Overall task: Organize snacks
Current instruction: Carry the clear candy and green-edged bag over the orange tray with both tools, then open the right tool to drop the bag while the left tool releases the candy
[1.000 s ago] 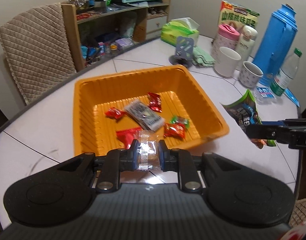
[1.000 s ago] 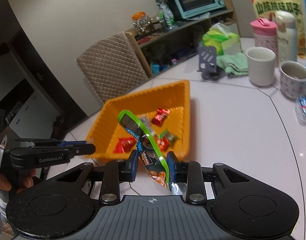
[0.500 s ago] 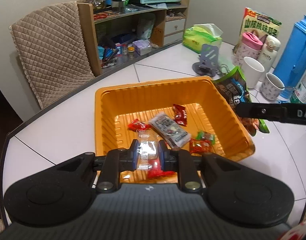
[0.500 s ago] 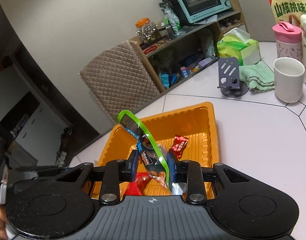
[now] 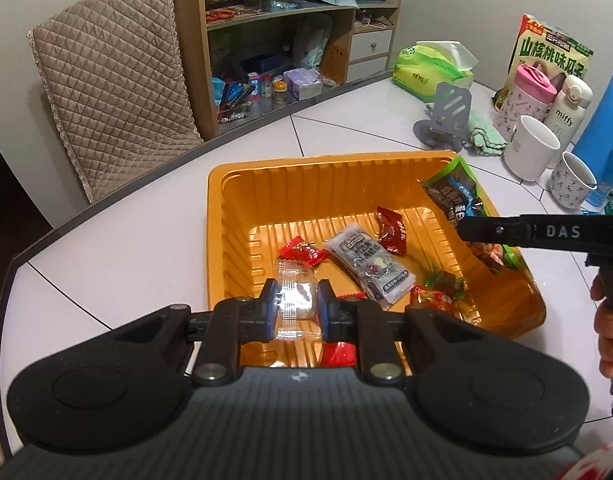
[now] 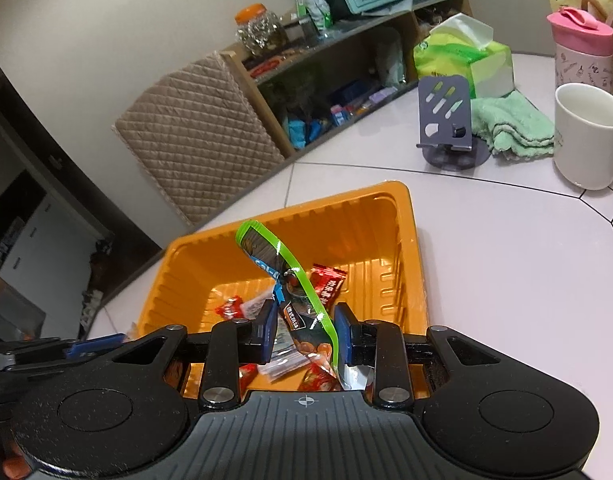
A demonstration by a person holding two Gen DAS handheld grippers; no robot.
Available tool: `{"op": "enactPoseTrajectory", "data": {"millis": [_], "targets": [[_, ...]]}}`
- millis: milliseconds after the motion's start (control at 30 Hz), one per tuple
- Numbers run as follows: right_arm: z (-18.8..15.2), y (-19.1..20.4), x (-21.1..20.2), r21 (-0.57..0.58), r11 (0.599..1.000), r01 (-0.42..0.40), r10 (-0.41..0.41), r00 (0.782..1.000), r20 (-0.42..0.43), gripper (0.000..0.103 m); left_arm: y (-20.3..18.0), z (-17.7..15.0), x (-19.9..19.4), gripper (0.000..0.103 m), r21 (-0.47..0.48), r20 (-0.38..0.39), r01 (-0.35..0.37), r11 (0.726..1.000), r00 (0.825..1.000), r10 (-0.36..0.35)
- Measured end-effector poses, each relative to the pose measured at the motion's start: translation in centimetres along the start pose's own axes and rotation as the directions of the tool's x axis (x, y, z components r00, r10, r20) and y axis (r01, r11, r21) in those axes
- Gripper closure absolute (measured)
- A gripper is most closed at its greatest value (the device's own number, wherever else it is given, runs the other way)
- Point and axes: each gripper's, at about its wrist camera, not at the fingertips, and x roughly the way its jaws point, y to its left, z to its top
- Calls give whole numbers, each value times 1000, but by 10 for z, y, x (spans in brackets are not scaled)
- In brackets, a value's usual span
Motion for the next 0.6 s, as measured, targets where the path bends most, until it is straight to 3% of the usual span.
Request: {"op": "enactPoseTrajectory", "data": {"millis": [400, 533, 600], "targets": [[6, -4, 17, 25, 998, 62, -62, 998, 6, 71, 7, 4, 13, 85, -12, -9, 2, 1000, 1000, -2], [6, -8, 13, 48, 997, 52, -54, 998, 27, 51, 6, 3, 16, 85, -13, -9, 4, 1000, 1000, -4], [6, -8, 8, 47, 998, 43, -45, 998, 46, 50, 5, 4, 18, 85, -11, -9, 7, 1000, 1000, -7]]}}
